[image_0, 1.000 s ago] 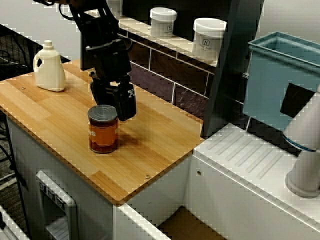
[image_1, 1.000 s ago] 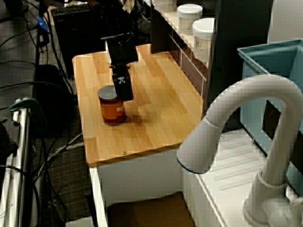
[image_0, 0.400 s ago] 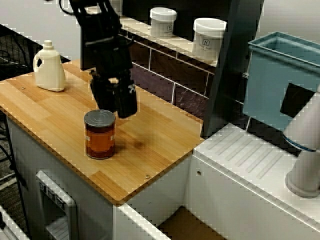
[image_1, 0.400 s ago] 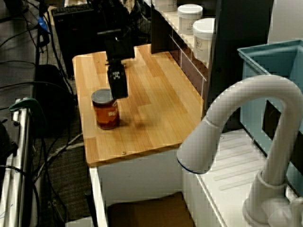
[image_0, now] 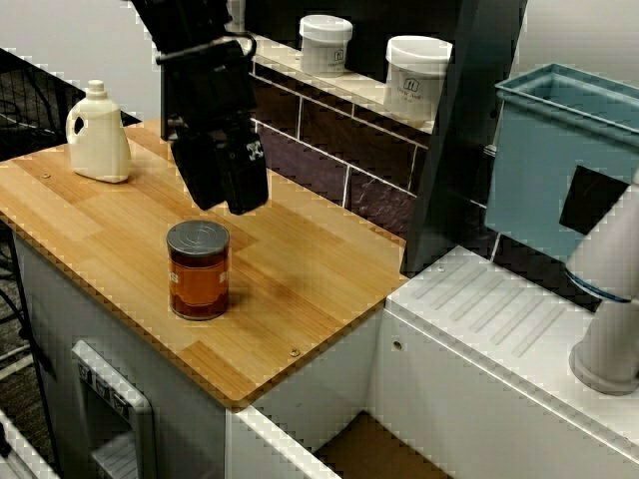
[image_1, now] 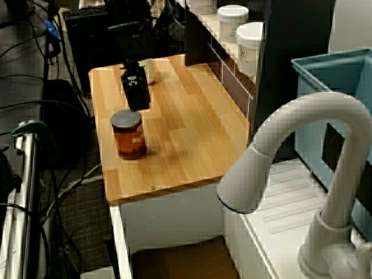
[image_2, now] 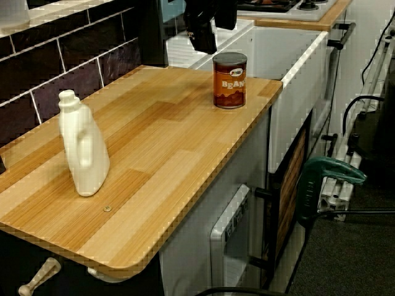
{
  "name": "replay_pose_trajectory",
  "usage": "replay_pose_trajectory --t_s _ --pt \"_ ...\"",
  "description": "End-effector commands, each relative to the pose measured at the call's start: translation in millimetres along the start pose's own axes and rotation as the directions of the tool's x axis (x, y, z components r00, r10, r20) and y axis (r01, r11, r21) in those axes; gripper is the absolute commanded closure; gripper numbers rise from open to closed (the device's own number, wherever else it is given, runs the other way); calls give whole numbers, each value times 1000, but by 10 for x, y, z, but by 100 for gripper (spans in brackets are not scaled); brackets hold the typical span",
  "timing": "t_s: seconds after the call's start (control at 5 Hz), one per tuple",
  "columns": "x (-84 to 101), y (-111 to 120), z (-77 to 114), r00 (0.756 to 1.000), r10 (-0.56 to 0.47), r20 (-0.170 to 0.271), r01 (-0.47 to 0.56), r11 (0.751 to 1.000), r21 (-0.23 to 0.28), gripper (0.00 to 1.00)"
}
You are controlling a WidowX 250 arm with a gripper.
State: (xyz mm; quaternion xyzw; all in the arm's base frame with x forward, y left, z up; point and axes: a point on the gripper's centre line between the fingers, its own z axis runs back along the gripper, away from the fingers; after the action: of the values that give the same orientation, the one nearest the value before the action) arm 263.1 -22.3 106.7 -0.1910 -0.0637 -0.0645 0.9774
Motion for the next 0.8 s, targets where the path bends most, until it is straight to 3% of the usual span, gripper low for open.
replay_pose_trajectory --t_s 0.0,0.2,0.4,0.6 --pt "-237 -22 193 996 -81 22 80 996 50 0" --pt "-451 53 274 992 -120 -25 121 991 63 0" --pt "-476 137 372 992 -126 9 126 990 57 0" --pt "-520 197 261 992 -116 43 111 989 95 0"
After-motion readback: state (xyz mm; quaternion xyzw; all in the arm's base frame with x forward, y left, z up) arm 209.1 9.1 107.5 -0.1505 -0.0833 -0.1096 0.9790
